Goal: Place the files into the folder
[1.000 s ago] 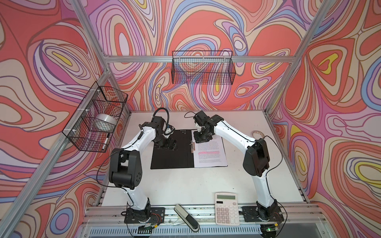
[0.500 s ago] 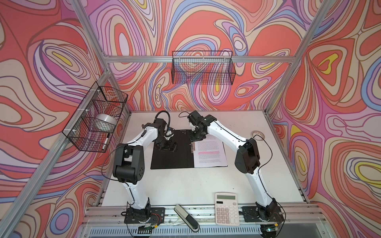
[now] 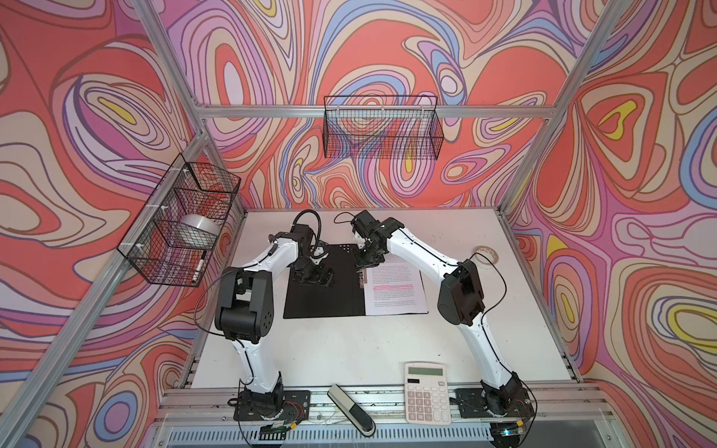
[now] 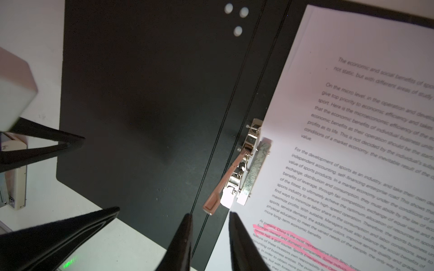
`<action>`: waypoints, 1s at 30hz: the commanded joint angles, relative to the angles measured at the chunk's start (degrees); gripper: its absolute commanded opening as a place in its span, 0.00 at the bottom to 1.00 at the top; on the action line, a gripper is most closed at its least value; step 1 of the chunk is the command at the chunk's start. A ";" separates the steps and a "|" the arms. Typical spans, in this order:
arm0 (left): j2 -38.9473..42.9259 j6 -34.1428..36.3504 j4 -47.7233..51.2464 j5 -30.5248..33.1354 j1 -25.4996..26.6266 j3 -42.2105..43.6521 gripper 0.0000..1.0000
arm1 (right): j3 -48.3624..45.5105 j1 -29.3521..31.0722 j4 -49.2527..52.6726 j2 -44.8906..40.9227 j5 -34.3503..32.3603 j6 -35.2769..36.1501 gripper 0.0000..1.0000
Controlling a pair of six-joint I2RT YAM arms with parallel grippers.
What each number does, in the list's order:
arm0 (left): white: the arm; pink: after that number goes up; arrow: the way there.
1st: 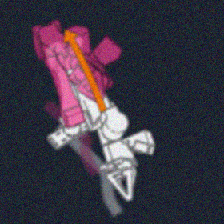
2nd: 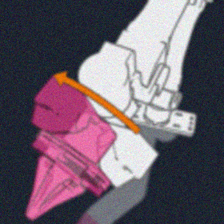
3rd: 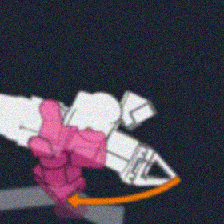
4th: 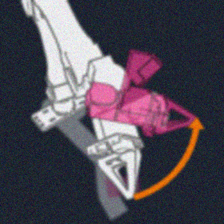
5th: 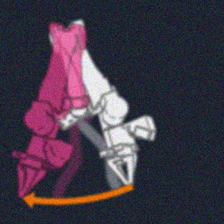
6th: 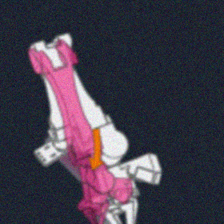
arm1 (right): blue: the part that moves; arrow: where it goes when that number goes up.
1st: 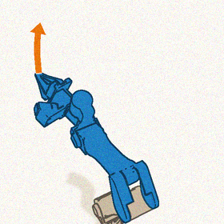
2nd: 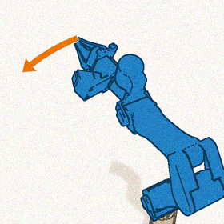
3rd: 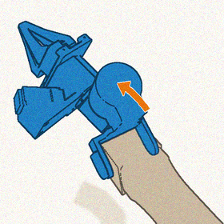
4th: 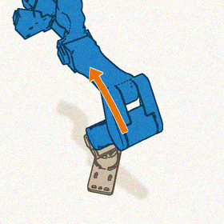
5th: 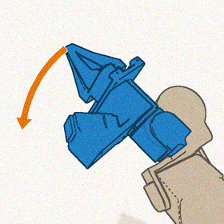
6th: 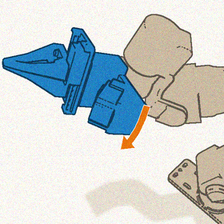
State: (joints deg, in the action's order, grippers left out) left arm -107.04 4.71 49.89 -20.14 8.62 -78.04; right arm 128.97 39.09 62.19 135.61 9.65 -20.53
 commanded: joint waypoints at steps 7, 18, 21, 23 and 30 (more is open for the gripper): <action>-1.59 0.90 0.44 -1.31 -0.26 -0.36 0.92 | 4.60 0.17 1.99 4.31 0.42 1.26 0.27; -2.08 1.60 1.00 -1.05 -0.22 -0.97 0.92 | 4.51 0.28 4.37 4.74 -1.79 2.16 0.22; -2.20 1.54 1.07 -1.29 -0.23 -1.19 0.92 | 4.82 0.28 5.18 5.09 -2.48 2.35 0.21; -2.37 1.55 1.15 -1.29 -0.23 -1.40 0.92 | 4.97 0.28 5.61 5.13 -2.83 2.45 0.21; -2.71 1.48 1.50 -1.64 -0.26 -1.94 0.92 | 5.00 0.28 6.44 5.27 -3.19 2.87 0.20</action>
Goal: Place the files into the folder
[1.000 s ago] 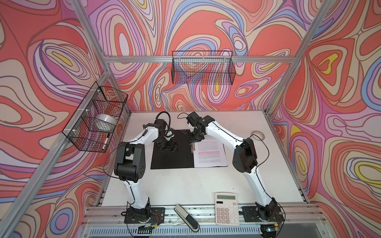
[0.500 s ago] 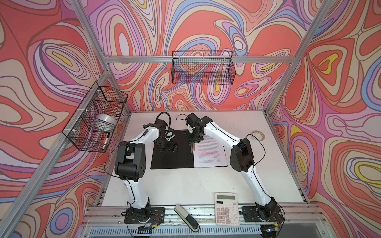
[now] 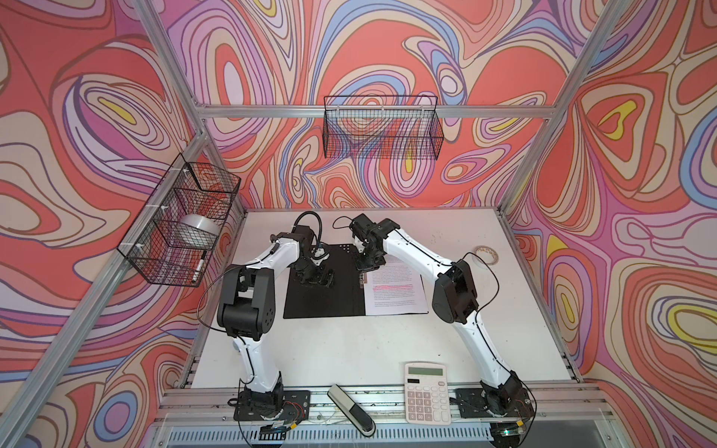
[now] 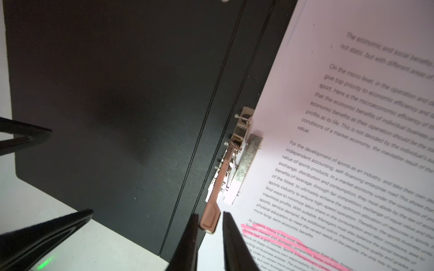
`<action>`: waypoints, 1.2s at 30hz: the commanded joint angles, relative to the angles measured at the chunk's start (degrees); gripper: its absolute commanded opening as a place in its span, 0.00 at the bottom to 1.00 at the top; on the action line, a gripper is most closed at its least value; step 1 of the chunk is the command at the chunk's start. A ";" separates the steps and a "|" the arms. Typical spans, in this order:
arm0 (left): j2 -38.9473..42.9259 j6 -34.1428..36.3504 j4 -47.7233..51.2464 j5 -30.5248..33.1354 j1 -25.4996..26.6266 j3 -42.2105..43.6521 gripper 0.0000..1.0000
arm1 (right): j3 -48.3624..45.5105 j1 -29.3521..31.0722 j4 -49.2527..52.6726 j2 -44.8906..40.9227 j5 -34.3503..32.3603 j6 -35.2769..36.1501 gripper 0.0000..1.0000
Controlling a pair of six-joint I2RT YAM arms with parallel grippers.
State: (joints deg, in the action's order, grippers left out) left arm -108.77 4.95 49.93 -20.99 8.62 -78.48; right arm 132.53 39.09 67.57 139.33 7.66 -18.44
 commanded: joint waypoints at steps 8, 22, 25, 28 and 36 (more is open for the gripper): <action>-0.92 1.42 1.75 -0.50 -0.27 -1.85 0.92 | 2.35 0.28 1.48 1.32 -1.12 1.03 0.20; -0.74 1.38 2.36 -0.47 -0.27 -2.47 0.92 | 4.70 0.28 0.96 -0.47 -0.42 0.94 0.24; -0.88 1.46 2.41 -0.12 -0.24 -2.47 0.92 | 4.76 0.28 0.93 0.14 0.47 1.04 0.24; -1.09 1.65 2.62 0.25 -0.21 -2.47 0.92 | 4.67 0.28 0.70 0.63 1.55 1.14 0.24; -1.35 1.80 2.36 0.31 -0.23 -2.25 0.92 | 5.45 0.46 0.94 1.99 3.70 1.54 0.24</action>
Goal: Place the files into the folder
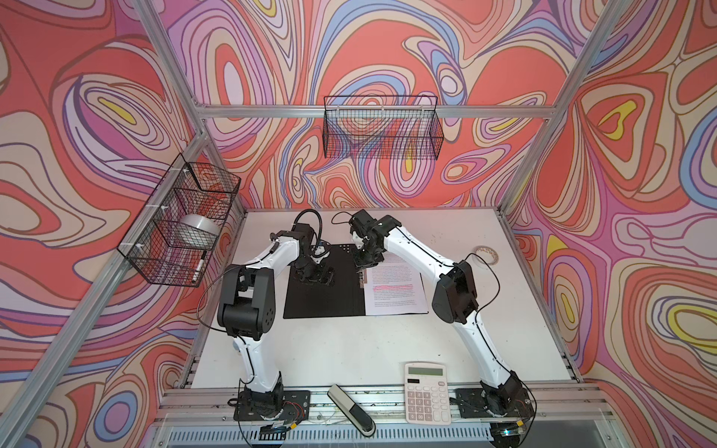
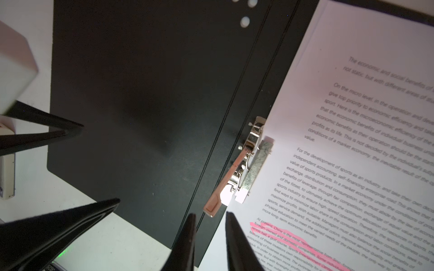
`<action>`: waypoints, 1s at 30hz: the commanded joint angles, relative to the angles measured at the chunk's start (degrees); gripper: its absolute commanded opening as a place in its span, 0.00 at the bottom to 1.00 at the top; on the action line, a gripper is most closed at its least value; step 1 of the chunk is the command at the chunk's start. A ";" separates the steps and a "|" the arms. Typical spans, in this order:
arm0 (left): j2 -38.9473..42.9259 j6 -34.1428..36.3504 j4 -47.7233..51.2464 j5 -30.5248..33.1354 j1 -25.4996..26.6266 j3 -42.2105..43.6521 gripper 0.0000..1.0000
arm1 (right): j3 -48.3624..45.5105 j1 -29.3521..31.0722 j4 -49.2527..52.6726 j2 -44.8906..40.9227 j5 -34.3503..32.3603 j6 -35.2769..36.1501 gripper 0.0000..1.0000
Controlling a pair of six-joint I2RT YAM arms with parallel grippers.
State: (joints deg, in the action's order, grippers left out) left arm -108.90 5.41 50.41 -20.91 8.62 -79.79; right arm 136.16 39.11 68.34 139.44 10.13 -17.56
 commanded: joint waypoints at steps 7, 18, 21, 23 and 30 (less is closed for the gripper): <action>-1.66 1.25 1.66 -0.02 -0.27 -0.89 0.92 | 2.29 0.45 2.10 3.47 -1.12 1.22 0.23; -1.84 1.43 1.52 0.16 -0.27 -0.98 0.92 | 2.80 0.51 3.12 3.65 -2.92 1.41 0.22; -1.84 1.48 1.53 0.08 -0.26 -0.98 0.92 | 2.85 0.47 3.12 3.38 -2.82 1.47 0.22; -1.86 1.45 1.61 0.09 -0.26 -1.07 0.92 | 3.20 0.45 3.02 3.17 -2.40 1.70 0.23; -1.75 1.46 1.78 0.06 -0.27 -1.25 0.92 | 4.44 0.44 1.97 2.68 -1.00 1.38 0.24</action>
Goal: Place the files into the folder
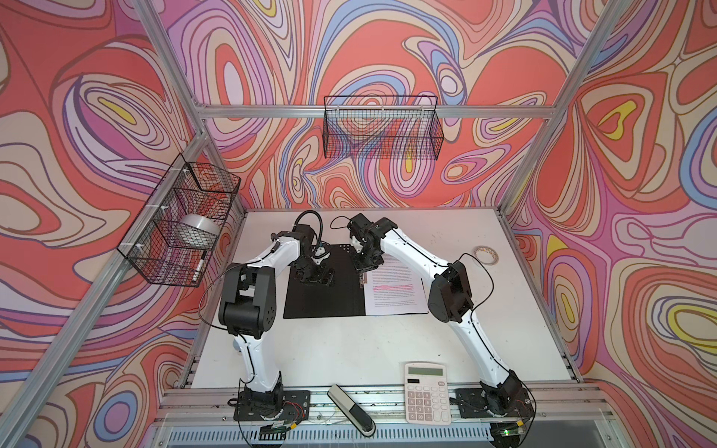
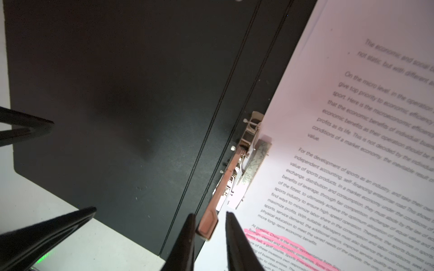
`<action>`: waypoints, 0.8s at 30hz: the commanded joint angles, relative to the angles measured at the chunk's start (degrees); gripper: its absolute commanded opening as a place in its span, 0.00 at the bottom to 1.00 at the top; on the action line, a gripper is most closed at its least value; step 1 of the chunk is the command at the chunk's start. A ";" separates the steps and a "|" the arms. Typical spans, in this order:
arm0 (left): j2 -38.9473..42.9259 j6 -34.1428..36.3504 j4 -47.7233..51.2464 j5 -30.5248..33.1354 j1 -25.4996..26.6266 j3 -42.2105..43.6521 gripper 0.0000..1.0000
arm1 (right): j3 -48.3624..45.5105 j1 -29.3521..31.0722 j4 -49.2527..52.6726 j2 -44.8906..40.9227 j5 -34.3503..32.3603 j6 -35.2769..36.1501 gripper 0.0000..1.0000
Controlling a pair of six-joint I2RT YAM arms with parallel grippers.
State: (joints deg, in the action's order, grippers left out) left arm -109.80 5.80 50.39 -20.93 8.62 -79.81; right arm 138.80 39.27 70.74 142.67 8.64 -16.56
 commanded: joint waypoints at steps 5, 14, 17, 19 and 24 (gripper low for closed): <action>-0.68 1.21 1.88 0.09 -0.26 -1.22 0.92 | 2.63 0.28 0.79 0.40 0.12 0.48 0.24; -0.68 1.18 2.16 -0.16 -0.23 -1.57 0.92 | 2.17 0.28 0.67 -0.11 1.98 0.43 0.24; -0.77 1.22 2.26 -0.17 -0.26 -1.75 0.92 | 3.02 0.28 1.75 0.73 2.46 0.65 0.24; -0.77 1.21 2.25 -0.26 -0.27 -1.84 0.91 | 3.33 0.31 2.59 1.33 2.17 0.67 0.24; -0.86 1.28 2.25 -0.18 -0.27 -1.67 0.92 | 2.19 0.29 3.09 1.16 -0.07 0.73 0.23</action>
State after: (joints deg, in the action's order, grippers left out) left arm -109.82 5.82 51.00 -20.95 8.62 -80.47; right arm 140.70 39.27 72.60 142.74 9.91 -16.51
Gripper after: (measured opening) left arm 0.916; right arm 0.234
